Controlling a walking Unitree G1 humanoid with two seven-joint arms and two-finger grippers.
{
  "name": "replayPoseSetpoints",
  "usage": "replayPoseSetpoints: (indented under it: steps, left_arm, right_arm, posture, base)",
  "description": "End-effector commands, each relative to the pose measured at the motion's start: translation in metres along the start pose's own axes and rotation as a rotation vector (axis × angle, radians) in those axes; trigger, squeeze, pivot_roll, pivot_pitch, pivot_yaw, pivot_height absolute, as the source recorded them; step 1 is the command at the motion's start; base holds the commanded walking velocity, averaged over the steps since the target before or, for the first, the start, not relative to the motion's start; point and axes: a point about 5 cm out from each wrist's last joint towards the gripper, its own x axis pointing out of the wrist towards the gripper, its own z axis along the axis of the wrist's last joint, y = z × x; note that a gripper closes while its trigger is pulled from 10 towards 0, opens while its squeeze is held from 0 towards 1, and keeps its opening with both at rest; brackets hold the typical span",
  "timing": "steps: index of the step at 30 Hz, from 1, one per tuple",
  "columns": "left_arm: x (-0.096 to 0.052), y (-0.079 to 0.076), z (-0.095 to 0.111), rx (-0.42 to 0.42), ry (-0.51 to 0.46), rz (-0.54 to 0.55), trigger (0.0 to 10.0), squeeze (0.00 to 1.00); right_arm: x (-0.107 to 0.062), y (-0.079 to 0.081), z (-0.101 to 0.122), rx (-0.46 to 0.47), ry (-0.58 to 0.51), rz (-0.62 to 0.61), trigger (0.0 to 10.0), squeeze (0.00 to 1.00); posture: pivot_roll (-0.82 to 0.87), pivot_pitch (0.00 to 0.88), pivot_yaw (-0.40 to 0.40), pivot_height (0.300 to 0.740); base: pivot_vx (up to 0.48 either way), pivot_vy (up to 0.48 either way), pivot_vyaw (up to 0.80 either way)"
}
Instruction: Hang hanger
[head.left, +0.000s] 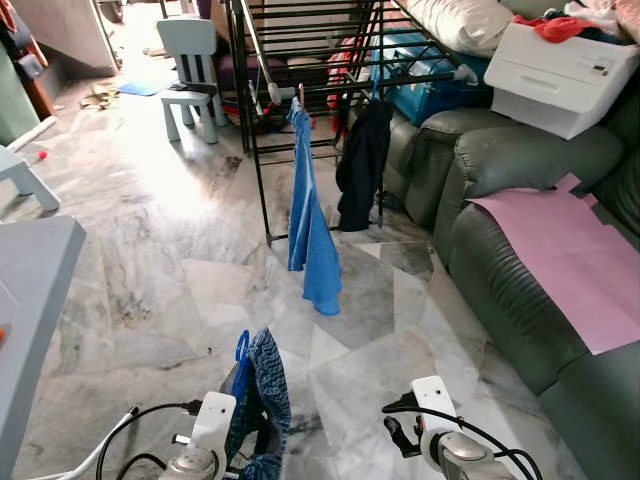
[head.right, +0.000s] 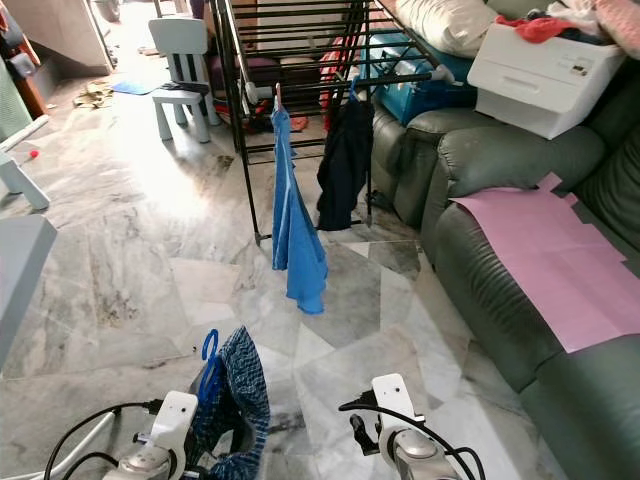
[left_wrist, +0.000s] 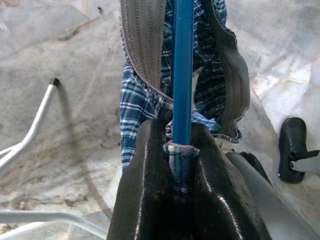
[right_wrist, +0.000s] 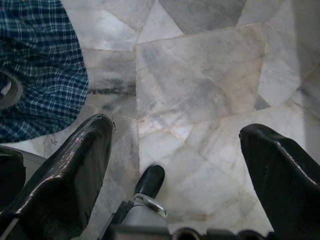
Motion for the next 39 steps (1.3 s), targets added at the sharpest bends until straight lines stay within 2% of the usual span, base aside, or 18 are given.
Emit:
replayPoseSetpoints:
  steps: [1, 12, 26, 28, 32, 36, 39]
  left_arm:
    - [0.000, 0.003, 0.006, 0.010, -0.012, 0.014, 10.0, 0.00]
    - [0.000, 0.009, 0.004, 0.073, 0.002, 0.019, 10.0, 0.00]
    - [0.000, 0.008, 0.000, 0.069, 0.016, 0.019, 10.0, 0.00]
    - [-0.001, 0.009, -0.004, 0.025, 0.040, 0.028, 10.0, 0.00]
    - [-0.001, 0.009, -0.006, 0.005, 0.044, 0.024, 10.0, 0.00]
    - [-0.002, 0.010, -0.016, -0.030, 0.067, 0.023, 10.0, 0.00]
    - [-0.002, 0.009, -0.017, -0.019, 0.070, 0.020, 10.0, 0.00]
  right_arm:
    - [0.000, 0.002, -0.004, -0.017, 0.014, 0.004, 10.0, 0.00]
    - [0.000, 0.003, -0.005, -0.036, 0.027, -0.005, 10.0, 0.00]
    - [-0.001, 0.001, -0.007, -0.055, 0.033, -0.016, 10.0, 0.00]
    - [0.000, 0.001, -0.006, -0.041, 0.028, -0.013, 10.0, 0.00]
    - [0.000, 0.000, -0.006, -0.023, 0.028, -0.022, 10.0, 0.00]
    - [-0.002, -0.011, -0.011, 0.118, 0.062, -0.127, 10.0, 0.00]
    - [-0.003, -0.014, -0.013, 0.153, 0.076, -0.155, 10.0, 0.00]
  posture:
    - [-0.03, 0.000, 0.007, 0.740]
    - [-0.03, 0.000, 0.035, 0.740]
    - [-0.02, 0.000, 0.041, 0.740]
    - [-0.01, 0.000, 0.040, 0.740]
    - [-0.01, 0.000, 0.040, 0.740]
    - [-0.01, 0.000, 0.050, 0.740]
    - [-0.01, 0.000, 0.056, 0.740]
  base:
    - [0.000, -0.296, 0.49]
    - [0.000, -0.217, 0.49]
    - [0.000, 0.000, 0.00]
    - [0.000, 0.000, 0.00]
    - [0.000, 0.000, 0.00]
    - [0.000, 0.000, 0.00]
    - [0.000, 0.000, 0.00]
